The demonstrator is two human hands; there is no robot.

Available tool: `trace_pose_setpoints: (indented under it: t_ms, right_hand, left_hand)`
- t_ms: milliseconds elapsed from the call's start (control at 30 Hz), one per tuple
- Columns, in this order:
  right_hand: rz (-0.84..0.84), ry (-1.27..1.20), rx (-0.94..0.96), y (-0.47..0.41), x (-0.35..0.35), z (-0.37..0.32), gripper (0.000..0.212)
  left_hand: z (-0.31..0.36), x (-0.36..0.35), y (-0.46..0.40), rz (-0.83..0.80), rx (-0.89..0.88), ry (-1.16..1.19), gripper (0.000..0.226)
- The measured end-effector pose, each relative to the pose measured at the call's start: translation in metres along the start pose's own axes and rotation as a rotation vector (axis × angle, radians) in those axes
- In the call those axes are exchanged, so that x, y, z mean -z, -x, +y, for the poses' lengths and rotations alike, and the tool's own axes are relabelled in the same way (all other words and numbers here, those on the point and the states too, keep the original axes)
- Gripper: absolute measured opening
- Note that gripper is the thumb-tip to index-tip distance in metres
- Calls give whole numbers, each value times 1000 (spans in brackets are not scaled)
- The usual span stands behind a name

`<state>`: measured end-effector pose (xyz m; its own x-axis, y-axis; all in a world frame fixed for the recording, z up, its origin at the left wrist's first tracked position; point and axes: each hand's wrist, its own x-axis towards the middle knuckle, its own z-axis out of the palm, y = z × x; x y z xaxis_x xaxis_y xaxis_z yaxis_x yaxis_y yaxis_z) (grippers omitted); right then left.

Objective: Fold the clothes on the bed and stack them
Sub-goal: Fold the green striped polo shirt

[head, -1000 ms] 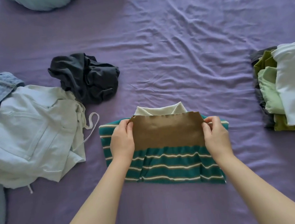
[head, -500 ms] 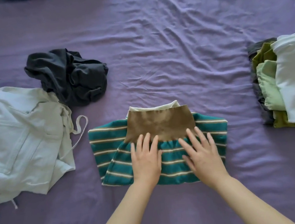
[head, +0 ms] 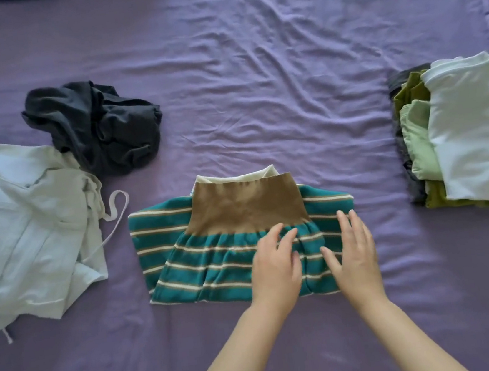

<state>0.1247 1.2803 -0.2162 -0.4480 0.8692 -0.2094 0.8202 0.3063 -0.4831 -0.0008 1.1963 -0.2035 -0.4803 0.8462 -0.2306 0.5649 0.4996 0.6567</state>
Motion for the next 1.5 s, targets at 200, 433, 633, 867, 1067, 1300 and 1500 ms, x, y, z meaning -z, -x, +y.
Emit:
trace_pose_setpoints:
  t_ms: [200, 433, 633, 867, 1067, 1300, 1500]
  right_hand:
    - [-90, -396, -407, -16, 0, 7, 91]
    - [-196, -572, -264, -22, 8, -14, 76]
    - [-360, -592, -112, -11, 11, -70, 73]
    - [-528, -752, -5, 4, -17, -168, 76]
    - [-641, -803, -54, 13, -70, -248, 72]
    - [-630, -769, -143, 5, -110, -265, 62]
    - [-96, -405, -209, -5, -93, -204, 40]
  left_hand:
    - [39, -24, -27, -248, 465, 661, 45]
    - [48, -11, -36, -309, 613, 985, 44]
    - [32, 38, -31, -249, 645, 1162, 67]
    - [-46, 132, -8, -200, 513, 1358, 77]
    - [-123, 180, 5, -92, 535, 1454, 80]
    - [-184, 186, 7, -5, 745, 1237, 52]
    - [-204, 170, -3, 106, 749, 461, 71]
